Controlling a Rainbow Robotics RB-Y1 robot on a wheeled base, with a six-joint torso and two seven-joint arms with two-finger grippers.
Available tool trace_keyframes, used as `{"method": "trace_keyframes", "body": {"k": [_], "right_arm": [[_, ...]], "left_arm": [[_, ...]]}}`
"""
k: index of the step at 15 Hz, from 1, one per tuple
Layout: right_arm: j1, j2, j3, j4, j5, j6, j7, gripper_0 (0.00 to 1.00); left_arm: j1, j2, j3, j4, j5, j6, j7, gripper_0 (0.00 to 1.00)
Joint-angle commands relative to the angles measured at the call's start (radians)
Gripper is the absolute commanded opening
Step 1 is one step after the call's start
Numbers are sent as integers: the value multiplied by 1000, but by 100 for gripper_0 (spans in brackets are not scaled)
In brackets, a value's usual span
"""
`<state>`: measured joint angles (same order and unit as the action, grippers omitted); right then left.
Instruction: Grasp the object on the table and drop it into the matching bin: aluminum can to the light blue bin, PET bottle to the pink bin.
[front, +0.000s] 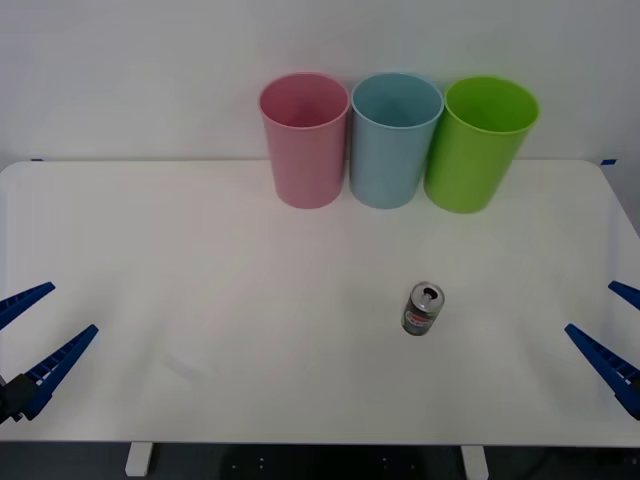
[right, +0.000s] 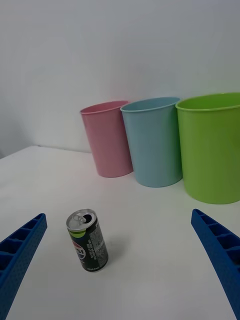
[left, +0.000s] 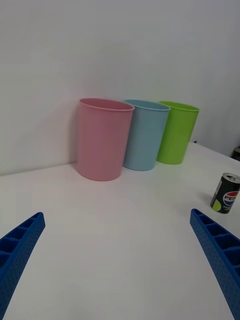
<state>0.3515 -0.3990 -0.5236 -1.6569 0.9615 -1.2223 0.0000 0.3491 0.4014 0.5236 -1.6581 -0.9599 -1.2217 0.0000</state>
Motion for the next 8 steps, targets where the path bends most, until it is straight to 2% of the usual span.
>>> {"method": "trace_keyframes", "body": {"k": [1, 8], "right_arm": [[7, -4, 7, -4, 2, -5, 0, 100], [57, -20, 65, -3, 2, 18, 26, 100]], "left_arm": [[0, 0, 0, 0, 0, 0, 0, 100], [0, 0, 0, 0, 0, 0, 0, 100]]}}
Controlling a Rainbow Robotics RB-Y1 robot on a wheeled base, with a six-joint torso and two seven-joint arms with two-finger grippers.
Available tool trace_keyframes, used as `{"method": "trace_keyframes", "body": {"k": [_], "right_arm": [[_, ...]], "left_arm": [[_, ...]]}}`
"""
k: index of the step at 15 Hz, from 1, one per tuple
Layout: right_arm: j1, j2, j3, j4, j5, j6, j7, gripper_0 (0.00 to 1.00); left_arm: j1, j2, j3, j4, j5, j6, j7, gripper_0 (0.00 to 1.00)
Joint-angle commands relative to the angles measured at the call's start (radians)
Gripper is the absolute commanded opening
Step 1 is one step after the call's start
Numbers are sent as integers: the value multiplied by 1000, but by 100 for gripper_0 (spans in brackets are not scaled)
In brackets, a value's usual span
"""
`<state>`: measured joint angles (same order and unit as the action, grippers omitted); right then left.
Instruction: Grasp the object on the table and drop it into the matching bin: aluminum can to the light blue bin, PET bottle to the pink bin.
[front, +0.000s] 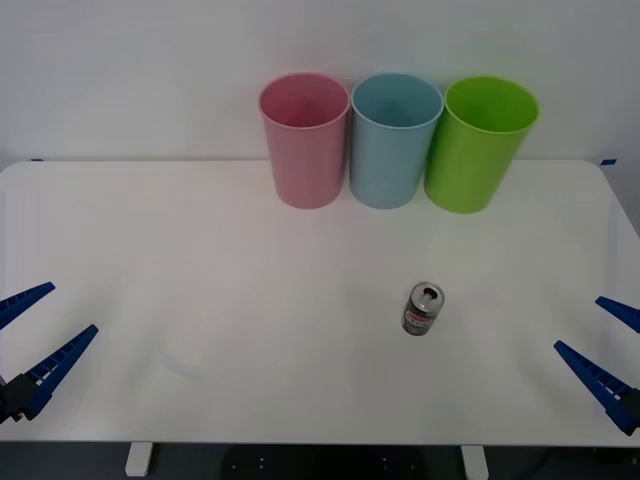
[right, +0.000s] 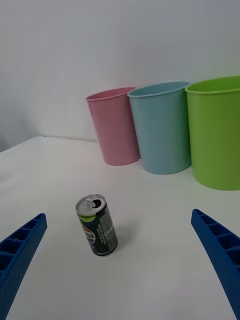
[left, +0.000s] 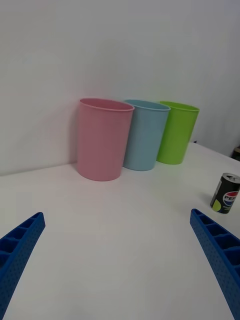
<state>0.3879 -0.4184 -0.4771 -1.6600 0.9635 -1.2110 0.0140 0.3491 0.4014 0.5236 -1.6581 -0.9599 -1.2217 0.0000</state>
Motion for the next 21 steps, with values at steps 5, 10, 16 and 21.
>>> {"method": "trace_keyframes", "body": {"k": [5, 10, 16, 21], "right_arm": [[72, 1, 80, 0, -11, 50, 99, 100], [109, 1, 198, 0, -80, 191, 313, 100], [108, 1, 313, 32, -141, 275, 374, 100], [-27, 38, 350, 227, -175, 240, 523, 100]], "left_arm": [[0, 0, 0, 0, 0, 0, 0, 100], [0, 0, 0, 0, 0, 0, 0, 100], [0, 0, 0, 0, 0, 0, 0, 100], [0, 0, 0, 0, 0, 0, 0, 100]]}}
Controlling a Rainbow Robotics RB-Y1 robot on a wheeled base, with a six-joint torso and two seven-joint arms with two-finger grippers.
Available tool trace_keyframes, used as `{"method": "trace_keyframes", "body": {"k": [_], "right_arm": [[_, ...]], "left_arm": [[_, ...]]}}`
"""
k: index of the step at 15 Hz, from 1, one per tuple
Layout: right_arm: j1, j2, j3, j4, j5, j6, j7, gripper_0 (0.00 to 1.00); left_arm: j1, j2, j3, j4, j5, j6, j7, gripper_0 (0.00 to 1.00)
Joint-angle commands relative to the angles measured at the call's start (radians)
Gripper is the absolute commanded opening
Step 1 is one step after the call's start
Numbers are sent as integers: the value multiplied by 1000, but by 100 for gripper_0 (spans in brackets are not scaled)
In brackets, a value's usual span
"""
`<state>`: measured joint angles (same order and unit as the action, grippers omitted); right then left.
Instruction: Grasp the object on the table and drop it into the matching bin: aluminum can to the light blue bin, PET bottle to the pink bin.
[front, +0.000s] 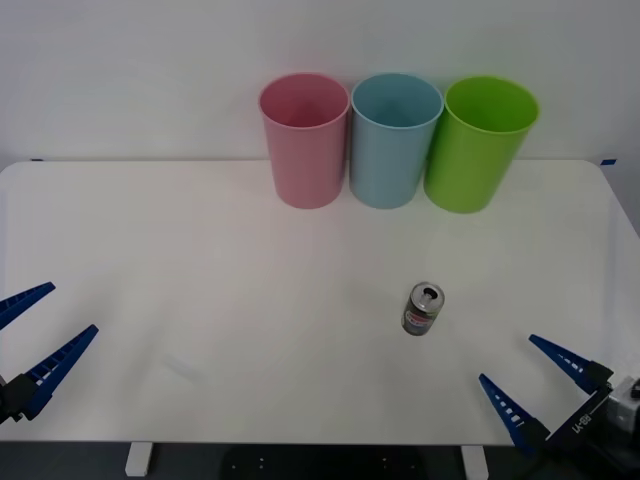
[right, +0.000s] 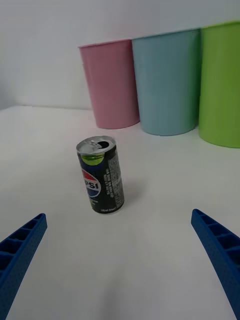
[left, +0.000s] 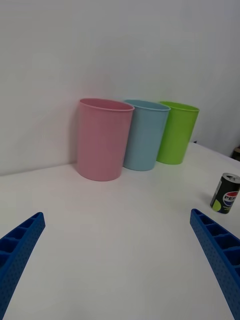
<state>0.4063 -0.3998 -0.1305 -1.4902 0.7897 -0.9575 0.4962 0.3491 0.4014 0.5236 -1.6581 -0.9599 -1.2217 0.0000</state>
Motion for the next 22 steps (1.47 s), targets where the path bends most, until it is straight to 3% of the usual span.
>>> {"method": "trace_keyframes", "body": {"k": [1, 4, 22], "right_arm": [[-64, 29, 3, 80, -1, -14, 61, 100], [-115, 52, 17, 131, 0, -6, 76, 100], [-250, 64, 226, 131, 2, 289, 96, 100]], "left_arm": [[0, 0, 0, 0, 0, 0, 0, 100], [0, 0, 0, 0, 0, 0, 0, 100], [0, 0, 0, 0, 0, 0, 0, 100]]}}
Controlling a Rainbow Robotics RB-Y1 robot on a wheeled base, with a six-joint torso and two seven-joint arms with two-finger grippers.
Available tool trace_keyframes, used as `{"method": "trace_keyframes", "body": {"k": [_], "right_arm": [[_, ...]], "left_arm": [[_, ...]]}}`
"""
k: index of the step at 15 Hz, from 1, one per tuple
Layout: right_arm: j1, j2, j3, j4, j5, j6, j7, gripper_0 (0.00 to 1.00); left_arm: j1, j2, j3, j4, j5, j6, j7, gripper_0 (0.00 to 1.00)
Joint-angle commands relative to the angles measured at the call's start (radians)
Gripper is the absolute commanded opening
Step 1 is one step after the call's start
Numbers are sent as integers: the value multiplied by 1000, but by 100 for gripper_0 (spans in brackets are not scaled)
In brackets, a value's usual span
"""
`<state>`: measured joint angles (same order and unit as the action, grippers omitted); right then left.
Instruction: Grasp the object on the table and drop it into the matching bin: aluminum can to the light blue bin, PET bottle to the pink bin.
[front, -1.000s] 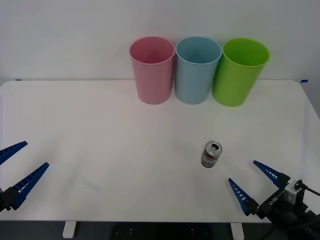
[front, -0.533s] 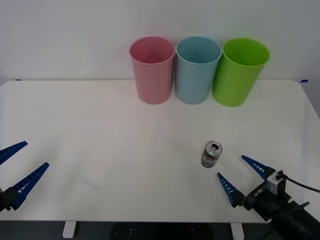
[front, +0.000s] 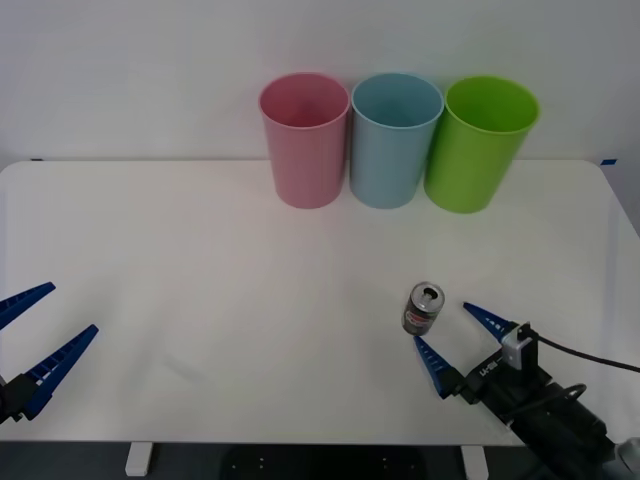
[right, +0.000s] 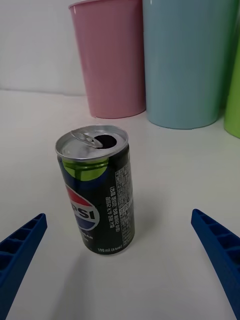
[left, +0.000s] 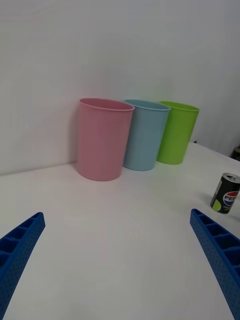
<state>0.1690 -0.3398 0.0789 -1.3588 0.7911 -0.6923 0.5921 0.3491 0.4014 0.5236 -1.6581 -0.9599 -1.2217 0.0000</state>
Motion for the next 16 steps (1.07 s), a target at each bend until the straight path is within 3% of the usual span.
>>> {"method": "trace_keyframes", "body": {"k": [1, 16], "right_arm": [[-22, 7, 25, 0, -1, 40, 0, 100], [-98, 44, 121, 0, 0, 204, 9, 100]], "left_arm": [[0, 0, 0, 0, 0, 0, 0, 100], [0, 0, 0, 0, 0, 0, 0, 100]]}}
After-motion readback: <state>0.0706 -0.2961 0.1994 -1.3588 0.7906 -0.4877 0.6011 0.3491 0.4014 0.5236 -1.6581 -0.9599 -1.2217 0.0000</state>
